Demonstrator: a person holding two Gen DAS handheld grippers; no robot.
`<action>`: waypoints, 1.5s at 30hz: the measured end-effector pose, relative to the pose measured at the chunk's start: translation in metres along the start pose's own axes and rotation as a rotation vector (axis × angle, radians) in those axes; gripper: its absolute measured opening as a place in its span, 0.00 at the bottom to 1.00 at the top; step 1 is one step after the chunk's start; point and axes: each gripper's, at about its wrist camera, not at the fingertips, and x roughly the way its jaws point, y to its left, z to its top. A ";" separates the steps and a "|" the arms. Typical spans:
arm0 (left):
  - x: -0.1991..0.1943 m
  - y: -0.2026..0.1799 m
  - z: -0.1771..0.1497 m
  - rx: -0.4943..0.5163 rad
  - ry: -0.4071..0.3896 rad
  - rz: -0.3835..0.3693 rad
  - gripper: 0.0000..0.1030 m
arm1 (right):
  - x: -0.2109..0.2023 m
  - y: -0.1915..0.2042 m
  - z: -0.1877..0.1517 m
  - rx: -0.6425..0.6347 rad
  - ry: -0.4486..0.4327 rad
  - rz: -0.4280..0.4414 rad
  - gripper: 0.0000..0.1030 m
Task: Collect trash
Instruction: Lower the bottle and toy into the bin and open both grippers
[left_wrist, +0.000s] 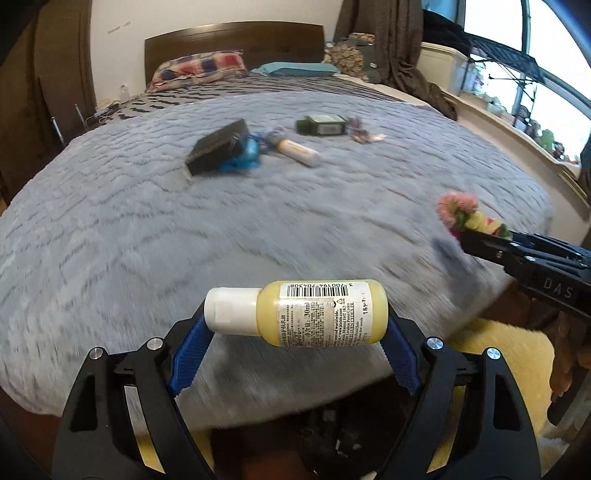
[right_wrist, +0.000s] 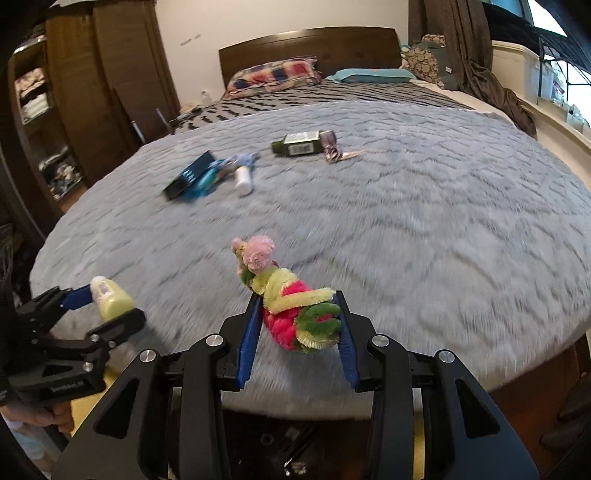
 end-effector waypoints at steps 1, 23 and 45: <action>-0.003 -0.004 -0.005 0.004 0.002 -0.004 0.77 | -0.005 0.002 -0.006 -0.003 0.005 0.008 0.38; 0.036 -0.019 -0.111 -0.029 0.277 -0.049 0.77 | 0.030 0.006 -0.105 0.056 0.296 0.073 0.38; 0.090 -0.027 -0.156 -0.018 0.480 -0.093 0.77 | 0.086 0.003 -0.143 0.062 0.468 0.043 0.41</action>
